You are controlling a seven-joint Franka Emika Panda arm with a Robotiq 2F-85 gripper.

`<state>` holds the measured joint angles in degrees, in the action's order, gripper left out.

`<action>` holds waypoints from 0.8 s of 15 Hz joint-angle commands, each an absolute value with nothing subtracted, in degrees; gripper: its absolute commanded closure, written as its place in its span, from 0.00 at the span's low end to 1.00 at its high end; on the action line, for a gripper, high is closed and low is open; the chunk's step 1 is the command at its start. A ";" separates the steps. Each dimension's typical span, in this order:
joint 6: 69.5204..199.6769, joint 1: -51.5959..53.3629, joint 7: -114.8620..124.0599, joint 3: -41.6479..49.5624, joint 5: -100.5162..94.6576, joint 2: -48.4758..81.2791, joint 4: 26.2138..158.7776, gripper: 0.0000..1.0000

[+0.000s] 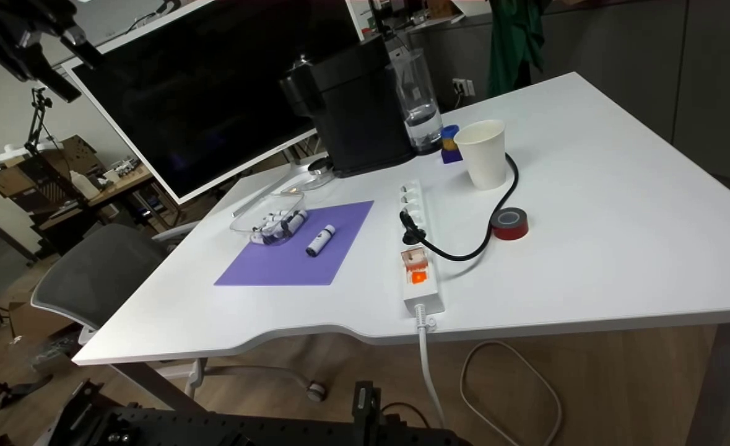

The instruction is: Pick up the small bottle from the table and put it in the plastic container.

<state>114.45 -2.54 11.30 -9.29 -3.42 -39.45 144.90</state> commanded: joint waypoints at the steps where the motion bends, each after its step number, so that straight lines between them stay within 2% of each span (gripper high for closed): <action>1: 114.24 -1.51 11.78 -8.52 -4.05 -39.28 144.76 0.00; 12: 114.27 -0.51 11.74 -9.23 -4.12 -39.68 144.72 0.00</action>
<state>114.49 -1.46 11.22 -9.99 -3.53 -39.82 144.88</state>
